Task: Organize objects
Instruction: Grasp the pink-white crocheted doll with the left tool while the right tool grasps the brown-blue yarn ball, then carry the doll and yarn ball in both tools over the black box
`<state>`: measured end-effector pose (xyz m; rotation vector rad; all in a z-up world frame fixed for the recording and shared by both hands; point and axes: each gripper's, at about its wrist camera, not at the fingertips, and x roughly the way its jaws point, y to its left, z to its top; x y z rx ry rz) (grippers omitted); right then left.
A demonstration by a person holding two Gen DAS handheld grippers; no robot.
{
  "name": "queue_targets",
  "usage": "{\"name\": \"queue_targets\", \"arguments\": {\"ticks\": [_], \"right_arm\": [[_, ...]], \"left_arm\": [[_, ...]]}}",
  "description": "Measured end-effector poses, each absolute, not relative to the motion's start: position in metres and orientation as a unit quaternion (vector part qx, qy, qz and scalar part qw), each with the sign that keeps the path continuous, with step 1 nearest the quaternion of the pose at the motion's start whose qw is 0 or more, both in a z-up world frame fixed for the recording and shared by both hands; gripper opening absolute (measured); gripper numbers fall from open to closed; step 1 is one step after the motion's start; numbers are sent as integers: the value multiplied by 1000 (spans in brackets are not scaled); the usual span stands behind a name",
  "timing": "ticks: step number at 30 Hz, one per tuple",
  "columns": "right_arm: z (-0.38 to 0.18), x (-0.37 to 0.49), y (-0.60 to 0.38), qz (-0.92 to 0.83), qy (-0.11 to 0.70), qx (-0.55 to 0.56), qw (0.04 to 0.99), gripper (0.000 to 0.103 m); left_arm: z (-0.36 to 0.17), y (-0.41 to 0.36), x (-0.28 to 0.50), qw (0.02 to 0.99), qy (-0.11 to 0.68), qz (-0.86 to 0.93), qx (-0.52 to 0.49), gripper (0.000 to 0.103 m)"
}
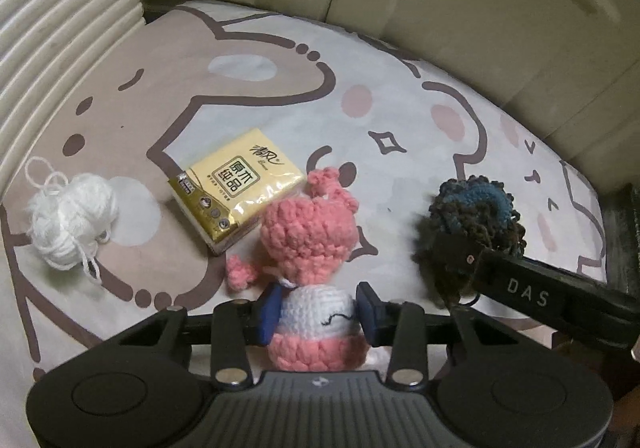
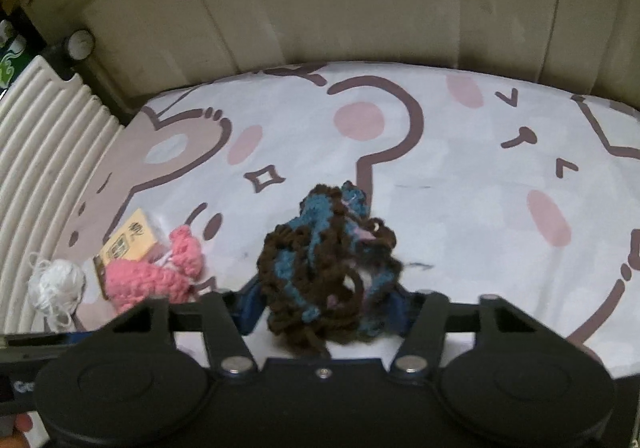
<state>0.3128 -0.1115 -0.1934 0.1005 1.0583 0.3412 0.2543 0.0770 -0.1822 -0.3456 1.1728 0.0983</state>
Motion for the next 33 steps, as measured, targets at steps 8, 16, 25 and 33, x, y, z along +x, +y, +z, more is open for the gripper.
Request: {"name": "queue_targets", "arguments": {"ticks": [8,16,25,33], "right_arm": [[-163,291,-121,156,482,60,860,50],[-124,259,-140,146,457,64,875,50],[-93,220,-156,126,438,59,888,50],[-78,192,-171,108,432,62,893,50]], "left_arm": [[-154,76,241,836,526,45,-150,41],[-114,74,219,861,487,46,-139,41],[-88,66,190,875,467,34,-124,41],[-71,57,170,885,454,34,-100,41]]}}
